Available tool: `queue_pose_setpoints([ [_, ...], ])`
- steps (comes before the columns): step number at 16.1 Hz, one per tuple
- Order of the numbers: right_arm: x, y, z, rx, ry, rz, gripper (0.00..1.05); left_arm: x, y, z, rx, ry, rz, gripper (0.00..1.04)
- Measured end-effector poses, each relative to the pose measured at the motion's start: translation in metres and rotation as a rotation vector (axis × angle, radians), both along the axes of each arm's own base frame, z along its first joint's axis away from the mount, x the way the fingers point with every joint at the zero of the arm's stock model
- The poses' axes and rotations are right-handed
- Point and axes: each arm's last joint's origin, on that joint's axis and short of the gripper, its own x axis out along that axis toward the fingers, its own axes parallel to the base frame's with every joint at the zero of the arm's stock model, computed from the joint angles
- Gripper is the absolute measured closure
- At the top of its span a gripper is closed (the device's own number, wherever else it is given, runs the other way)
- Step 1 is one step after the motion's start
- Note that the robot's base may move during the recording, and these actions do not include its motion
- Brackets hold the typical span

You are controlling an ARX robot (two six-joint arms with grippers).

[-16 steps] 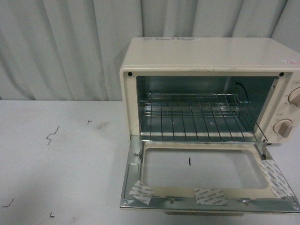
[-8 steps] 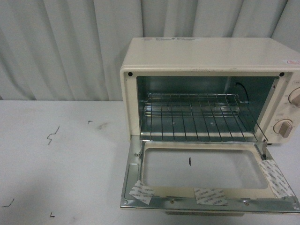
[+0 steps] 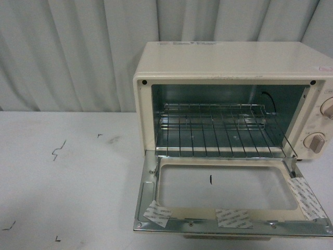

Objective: Open oven

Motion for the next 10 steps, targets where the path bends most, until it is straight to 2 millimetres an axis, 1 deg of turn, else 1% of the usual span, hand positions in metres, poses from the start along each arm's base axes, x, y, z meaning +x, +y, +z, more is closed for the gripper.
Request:
queue_pose_setpoints([
  [2, 0.0, 0.0, 0.0, 0.0, 0.0, 0.0, 0.06, 0.0, 0.0, 0.0, 0.001, 0.0, 0.0, 0.05],
  [4, 0.0, 0.0, 0.0, 0.0, 0.0, 0.0, 0.06, 0.0, 0.0, 0.0, 0.001, 0.0, 0.0, 0.07],
  [10, 0.0, 0.0, 0.0, 0.0, 0.0, 0.0, 0.06, 0.0, 0.0, -0.0001, 0.001, 0.001, 0.0, 0.07],
])
